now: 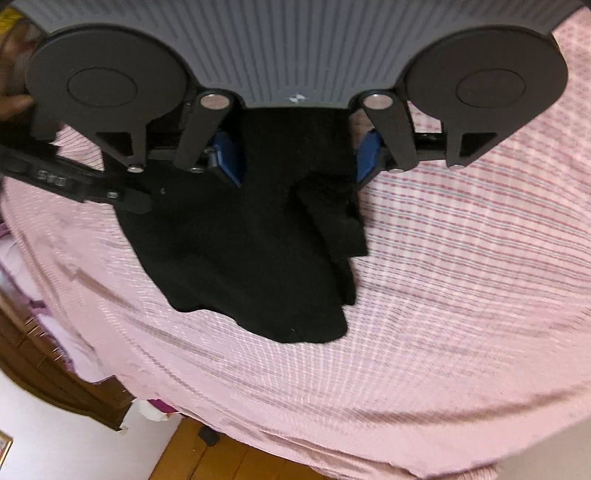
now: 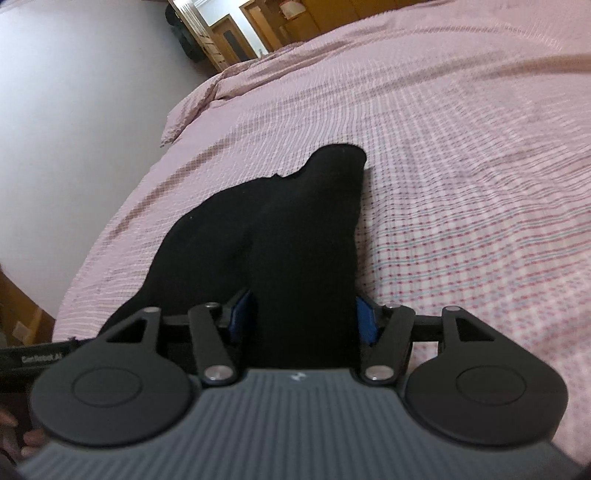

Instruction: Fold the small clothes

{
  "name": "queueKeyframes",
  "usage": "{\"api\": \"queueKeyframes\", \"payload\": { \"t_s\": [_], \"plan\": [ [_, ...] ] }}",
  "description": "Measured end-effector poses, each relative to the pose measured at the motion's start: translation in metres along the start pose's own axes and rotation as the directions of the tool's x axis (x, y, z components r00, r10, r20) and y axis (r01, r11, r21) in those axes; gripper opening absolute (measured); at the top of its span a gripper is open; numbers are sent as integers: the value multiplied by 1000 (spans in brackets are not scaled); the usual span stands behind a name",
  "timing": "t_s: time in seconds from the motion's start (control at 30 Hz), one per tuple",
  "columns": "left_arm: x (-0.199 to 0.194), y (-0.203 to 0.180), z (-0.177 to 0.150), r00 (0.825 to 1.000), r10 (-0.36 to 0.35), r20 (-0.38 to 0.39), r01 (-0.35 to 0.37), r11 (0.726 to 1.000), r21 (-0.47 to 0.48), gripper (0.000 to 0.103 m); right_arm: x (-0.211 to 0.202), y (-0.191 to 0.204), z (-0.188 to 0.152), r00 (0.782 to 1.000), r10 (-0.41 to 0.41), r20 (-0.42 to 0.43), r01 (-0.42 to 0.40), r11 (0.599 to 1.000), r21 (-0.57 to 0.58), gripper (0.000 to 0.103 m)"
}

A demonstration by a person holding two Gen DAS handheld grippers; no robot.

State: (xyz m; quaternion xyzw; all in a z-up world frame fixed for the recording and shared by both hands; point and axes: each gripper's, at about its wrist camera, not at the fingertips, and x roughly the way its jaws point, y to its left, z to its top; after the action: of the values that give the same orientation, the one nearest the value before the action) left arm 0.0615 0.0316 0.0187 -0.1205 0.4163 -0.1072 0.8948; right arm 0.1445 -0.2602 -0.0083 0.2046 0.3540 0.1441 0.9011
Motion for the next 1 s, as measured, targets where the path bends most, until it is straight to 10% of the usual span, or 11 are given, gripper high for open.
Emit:
{"api": "queueKeyframes", "payload": {
  "t_s": [0.33, 1.0],
  "plan": [
    [-41, -16, -25, 992, 120, 24, -122, 989, 82, 102, -60, 22, -32, 997, -81, 18, 82, 992, -98, 77],
    [30, -12, -55, 953, 270, -138, -254, 959, 127, 103, -27, 13, -75, 958, -266, -108, 255, 961, -104, 78]
  ]
}}
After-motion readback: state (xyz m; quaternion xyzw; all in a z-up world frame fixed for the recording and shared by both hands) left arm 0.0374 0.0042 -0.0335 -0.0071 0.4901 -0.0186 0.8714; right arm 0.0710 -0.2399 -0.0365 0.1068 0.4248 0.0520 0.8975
